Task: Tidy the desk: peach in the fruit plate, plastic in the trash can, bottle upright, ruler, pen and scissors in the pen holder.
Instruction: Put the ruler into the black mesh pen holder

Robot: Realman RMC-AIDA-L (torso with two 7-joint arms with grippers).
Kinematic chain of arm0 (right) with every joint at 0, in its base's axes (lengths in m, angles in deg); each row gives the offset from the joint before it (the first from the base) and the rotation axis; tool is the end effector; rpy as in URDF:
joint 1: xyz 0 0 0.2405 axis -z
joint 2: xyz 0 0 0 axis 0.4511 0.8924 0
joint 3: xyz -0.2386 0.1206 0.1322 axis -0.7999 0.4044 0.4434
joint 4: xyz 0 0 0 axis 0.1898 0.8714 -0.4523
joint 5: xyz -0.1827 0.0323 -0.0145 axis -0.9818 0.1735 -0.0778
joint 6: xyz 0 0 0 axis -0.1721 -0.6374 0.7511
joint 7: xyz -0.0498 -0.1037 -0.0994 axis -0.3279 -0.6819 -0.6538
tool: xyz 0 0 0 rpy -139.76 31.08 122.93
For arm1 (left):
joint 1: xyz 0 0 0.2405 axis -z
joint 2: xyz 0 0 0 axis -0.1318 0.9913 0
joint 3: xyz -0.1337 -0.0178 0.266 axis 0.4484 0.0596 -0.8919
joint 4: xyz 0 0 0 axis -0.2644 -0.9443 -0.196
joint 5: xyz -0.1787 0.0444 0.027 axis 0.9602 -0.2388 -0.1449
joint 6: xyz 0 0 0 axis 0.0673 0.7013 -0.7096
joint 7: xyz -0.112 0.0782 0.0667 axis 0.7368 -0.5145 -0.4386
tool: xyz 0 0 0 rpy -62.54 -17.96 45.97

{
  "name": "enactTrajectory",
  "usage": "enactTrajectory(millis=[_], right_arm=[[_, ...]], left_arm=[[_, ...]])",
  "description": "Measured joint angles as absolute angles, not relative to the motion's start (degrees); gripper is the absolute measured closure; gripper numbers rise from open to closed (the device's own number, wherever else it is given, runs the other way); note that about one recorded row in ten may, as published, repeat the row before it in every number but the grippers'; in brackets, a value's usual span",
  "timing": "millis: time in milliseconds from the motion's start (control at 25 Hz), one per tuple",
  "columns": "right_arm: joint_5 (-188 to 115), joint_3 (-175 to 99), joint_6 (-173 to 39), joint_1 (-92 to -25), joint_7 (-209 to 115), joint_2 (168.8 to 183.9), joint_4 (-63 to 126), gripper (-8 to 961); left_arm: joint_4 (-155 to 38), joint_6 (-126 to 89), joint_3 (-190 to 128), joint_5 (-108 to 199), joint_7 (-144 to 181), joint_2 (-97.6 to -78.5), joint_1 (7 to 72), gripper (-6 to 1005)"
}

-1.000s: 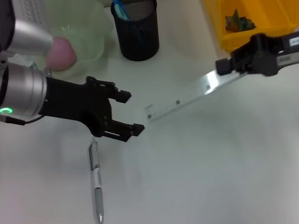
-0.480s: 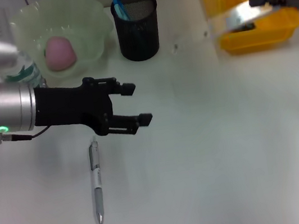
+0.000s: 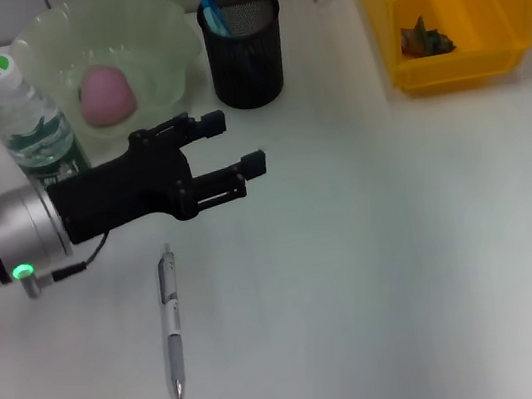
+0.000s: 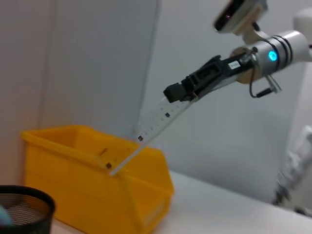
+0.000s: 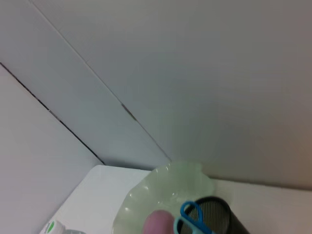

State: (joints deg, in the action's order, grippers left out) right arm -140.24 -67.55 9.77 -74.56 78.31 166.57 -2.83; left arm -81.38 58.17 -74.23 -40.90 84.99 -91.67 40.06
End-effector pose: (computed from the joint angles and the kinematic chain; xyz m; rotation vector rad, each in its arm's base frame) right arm 0.2157 0.4536 0.1006 -2.4422 1.2755 0.6613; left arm -0.2552 0.3362 -0.0552 -2.6811 -0.5261 -0.9112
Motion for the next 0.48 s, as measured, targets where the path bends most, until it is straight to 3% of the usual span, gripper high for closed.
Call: enactTrajectory(millis=[480], right_arm=[[-143.2, -77.6, -1.0, -83.0, 78.9, 167.23, -1.5, 914]], left_arm=[[-68.8, 53.7, -73.5, -29.4, 72.9, -91.98, 38.6, 195]])
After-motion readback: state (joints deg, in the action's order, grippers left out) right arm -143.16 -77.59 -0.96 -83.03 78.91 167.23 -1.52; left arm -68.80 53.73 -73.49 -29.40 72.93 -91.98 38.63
